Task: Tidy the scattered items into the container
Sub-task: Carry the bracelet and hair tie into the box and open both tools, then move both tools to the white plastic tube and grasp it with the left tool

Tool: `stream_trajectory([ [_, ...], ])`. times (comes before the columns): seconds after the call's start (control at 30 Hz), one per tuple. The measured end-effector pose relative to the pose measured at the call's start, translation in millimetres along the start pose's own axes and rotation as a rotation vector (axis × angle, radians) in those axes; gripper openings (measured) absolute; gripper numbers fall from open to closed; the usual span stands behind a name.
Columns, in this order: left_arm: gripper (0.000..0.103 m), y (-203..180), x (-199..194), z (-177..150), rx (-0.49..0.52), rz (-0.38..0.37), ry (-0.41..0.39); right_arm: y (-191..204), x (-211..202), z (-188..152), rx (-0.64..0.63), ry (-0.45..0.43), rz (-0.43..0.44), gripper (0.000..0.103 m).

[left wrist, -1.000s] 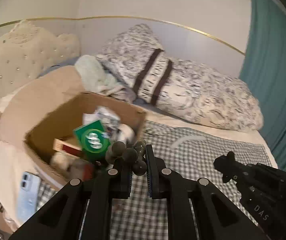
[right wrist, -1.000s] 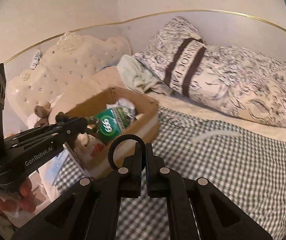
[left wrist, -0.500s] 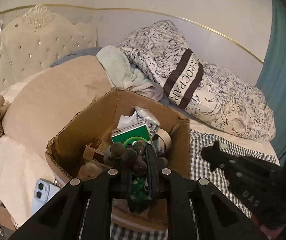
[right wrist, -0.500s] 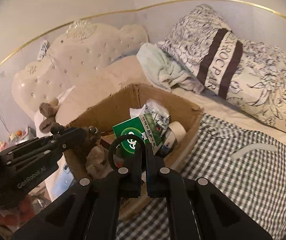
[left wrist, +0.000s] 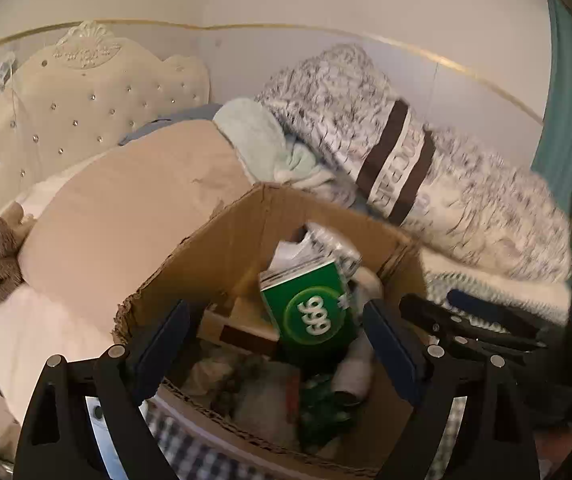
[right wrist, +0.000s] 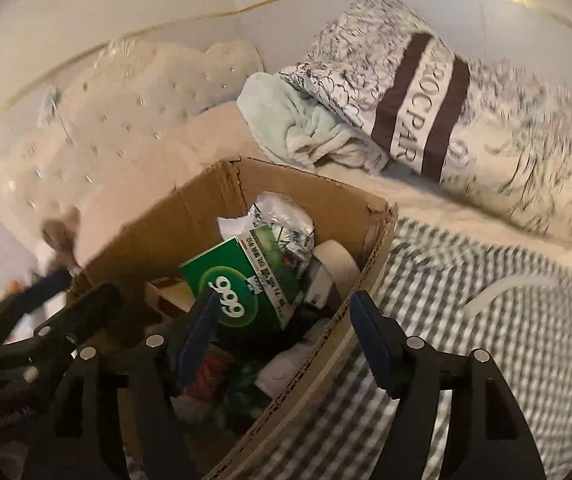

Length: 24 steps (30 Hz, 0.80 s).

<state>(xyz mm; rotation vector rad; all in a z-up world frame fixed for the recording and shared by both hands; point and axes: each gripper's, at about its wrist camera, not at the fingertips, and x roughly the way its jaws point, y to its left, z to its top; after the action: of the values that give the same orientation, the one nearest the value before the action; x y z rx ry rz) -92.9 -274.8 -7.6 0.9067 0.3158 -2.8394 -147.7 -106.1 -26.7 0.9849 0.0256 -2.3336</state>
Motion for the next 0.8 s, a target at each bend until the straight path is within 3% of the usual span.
stream_trajectory([
  [0.33, 0.093, -36.8, -17.4, 0.5, 0.046, 0.013, 0.016, -37.1, -50.3, 0.5, 0.062, -0.079, -0.022, 0.069],
  [0.47, 0.103, -64.6, -29.6, -4.6, 0.073, -0.006, 0.005, -76.3, -76.6, -13.6, 0.110, -0.113, -0.083, 0.069],
  [0.63, 0.103, -112.9, -31.2, -19.2, 0.125, -0.061, 0.008, -127.1, -99.7, -36.0, 0.175, -0.097, -0.170, 0.069],
  [0.8, 0.103, -159.9, -14.5, -39.4, 0.167, -0.108, 0.068, -177.9, -114.8, -57.3, 0.246, -0.080, -0.239, 0.069],
])
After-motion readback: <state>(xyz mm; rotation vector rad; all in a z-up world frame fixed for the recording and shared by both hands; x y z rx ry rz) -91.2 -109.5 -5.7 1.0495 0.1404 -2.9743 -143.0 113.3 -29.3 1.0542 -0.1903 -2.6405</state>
